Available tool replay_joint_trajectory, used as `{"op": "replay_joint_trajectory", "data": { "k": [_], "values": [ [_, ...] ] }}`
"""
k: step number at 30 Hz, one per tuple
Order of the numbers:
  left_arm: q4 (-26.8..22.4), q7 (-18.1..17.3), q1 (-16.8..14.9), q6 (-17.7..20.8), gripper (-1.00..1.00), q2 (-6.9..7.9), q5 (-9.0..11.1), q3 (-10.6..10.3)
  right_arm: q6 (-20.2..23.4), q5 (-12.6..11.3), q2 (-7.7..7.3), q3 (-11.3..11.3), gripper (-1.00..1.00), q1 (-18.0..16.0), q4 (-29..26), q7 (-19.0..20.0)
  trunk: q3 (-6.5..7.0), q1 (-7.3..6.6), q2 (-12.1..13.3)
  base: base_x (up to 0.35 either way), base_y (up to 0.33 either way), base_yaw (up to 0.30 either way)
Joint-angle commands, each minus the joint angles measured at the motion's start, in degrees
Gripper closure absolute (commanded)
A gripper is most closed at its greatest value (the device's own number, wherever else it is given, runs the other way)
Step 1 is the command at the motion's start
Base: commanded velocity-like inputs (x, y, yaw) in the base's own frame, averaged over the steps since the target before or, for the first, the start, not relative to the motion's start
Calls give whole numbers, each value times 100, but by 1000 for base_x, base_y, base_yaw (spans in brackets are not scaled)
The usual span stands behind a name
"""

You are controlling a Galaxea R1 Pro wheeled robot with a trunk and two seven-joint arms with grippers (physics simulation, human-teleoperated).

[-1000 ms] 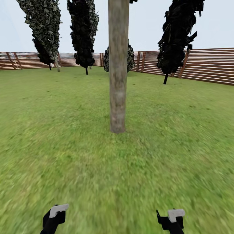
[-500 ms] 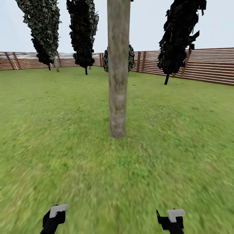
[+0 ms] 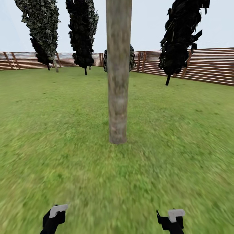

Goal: In the garden, pick up the pesticide atomizer on the floor and spray pesticide onto both trees until each tree trunk is fully covered.

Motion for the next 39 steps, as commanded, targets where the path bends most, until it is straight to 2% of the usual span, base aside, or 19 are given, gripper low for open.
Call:
{"op": "replay_joint_trajectory", "data": {
  "k": [1, 19, 31, 35, 39],
  "values": [
    [-1, 0, 0, 0, 100, 0, 0, 0, 0, 0, 0, 0, -100, 0, 0, 0, 0, 0, 0, 339, 0, 0],
    [5, 0, 0, 2, 100, 0, 0, 0, -7, -13, 4, 0, -100, 0, 0, -4, 0, 0, 0, 339, 0, 0],
    [6, -5, 0, 1, 100, 4, 3, 34, 3, -22, 9, -11, -100, 0, 9, -1, 46, 0, 0, 336, -11, -125],
    [-49, -8, 42, -26, 100, 1, 7, 48, 4, -7, 9, -2, -100, 0, 402, 3, 46, 0, 0, 260, -119, -6],
    [-149, -12, 138, -275, 100, -18, -6, 32, -157, -9, 1, 2, -100, 0, 795, 1, 46, 0, 0, 94, -37, -1]
  ]
}}
